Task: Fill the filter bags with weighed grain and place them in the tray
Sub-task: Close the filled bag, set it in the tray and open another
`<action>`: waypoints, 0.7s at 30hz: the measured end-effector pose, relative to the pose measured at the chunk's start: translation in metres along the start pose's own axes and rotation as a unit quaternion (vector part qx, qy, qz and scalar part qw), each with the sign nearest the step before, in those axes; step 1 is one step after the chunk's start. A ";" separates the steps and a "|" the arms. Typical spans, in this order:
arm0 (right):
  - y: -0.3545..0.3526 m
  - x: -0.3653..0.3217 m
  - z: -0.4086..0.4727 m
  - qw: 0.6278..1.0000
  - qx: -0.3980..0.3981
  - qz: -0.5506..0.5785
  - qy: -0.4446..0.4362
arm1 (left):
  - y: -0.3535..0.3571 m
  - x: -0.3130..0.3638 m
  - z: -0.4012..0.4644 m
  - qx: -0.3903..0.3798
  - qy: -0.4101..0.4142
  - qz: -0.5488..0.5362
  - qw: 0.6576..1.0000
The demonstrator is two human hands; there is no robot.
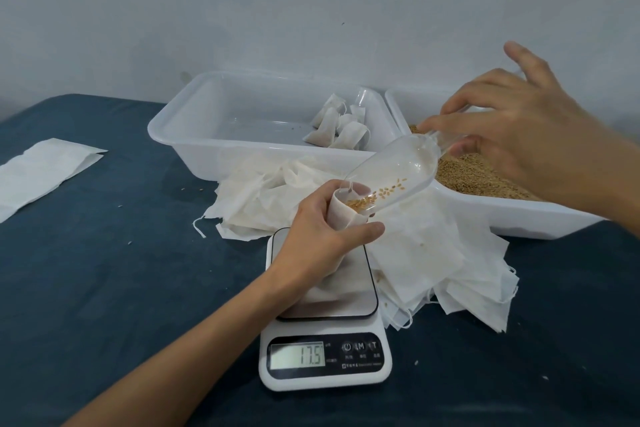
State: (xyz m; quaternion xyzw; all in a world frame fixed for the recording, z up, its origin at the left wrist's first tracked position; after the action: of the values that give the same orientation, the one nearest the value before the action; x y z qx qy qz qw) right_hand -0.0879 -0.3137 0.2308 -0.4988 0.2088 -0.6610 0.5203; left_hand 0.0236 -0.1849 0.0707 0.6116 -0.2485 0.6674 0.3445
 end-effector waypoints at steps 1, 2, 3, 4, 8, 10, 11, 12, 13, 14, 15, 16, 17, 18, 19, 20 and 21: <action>-0.001 0.000 0.000 1.000 0.008 -0.003 -0.003 | 0.000 0.001 0.000 0.000 0.000 0.001 1.000; -0.001 -0.001 0.000 1.000 0.015 -0.006 -0.008 | 0.000 0.001 0.000 0.000 0.001 0.002 1.000; -0.002 -0.001 0.000 1.000 0.022 -0.008 -0.009 | 0.000 0.002 0.000 0.001 0.002 0.003 1.000; -0.002 -0.001 0.001 1.000 0.025 -0.008 -0.009 | 0.000 0.002 0.000 0.001 0.003 0.003 1.000; -0.002 -0.001 0.002 1.000 0.026 -0.004 -0.009 | 0.000 0.003 -0.001 0.002 -0.001 -0.008 1.000; -0.003 -0.002 0.001 0.999 0.033 -0.005 -0.011 | 0.000 0.003 -0.001 0.005 -0.005 -0.016 1.000; -0.004 -0.002 0.001 0.999 0.036 -0.006 -0.013 | 0.000 0.003 -0.001 0.006 -0.007 -0.019 1.000; -0.005 -0.003 0.001 0.999 0.039 -0.006 -0.014 | 0.000 0.003 -0.001 0.006 -0.007 -0.022 1.000; -0.006 -0.003 0.002 0.999 0.042 -0.007 -0.017 | 0.000 0.004 -0.001 0.005 -0.008 -0.024 1.000; -0.007 -0.004 0.002 0.999 0.045 -0.008 -0.018 | 0.000 0.004 -0.002 0.004 -0.009 -0.027 1.000; -0.008 -0.005 0.002 0.999 0.048 -0.009 -0.019 | 0.000 0.004 -0.002 0.002 -0.011 -0.030 0.999; -0.009 -0.006 0.003 0.998 0.051 -0.009 -0.020 | 0.001 0.004 -0.002 0.000 -0.013 -0.032 0.999; -0.010 -0.007 0.003 0.998 0.054 -0.010 -0.022 | 0.000 0.003 -0.002 0.000 -0.015 -0.034 0.999; -0.011 -0.008 0.004 0.998 0.057 -0.011 -0.023 | 0.000 0.003 -0.002 0.000 -0.016 -0.035 0.999; -0.012 -0.008 0.004 0.998 0.061 -0.013 -0.025 | 0.000 0.003 -0.002 0.000 -0.016 -0.033 0.999; -0.014 -0.009 0.004 0.998 0.064 -0.014 -0.026 | 0.000 0.002 -0.002 0.000 -0.016 -0.030 0.999; -0.015 -0.010 0.005 0.997 0.068 -0.015 -0.028 | -0.001 0.003 -0.002 0.001 -0.015 -0.026 1.000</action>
State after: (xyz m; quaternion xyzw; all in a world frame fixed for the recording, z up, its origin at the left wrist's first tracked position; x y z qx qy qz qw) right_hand -0.0917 -0.2978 0.2403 -0.4837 0.1416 -0.6673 0.5484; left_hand 0.0231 -0.1826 0.0730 0.6286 -0.2366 0.6491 0.3571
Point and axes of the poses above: each hand's wrist, its own z-axis towards the middle knuckle, its own y-axis out of the palm, x = y × z, the point moved 8 cm from there along z, towards the middle knuckle
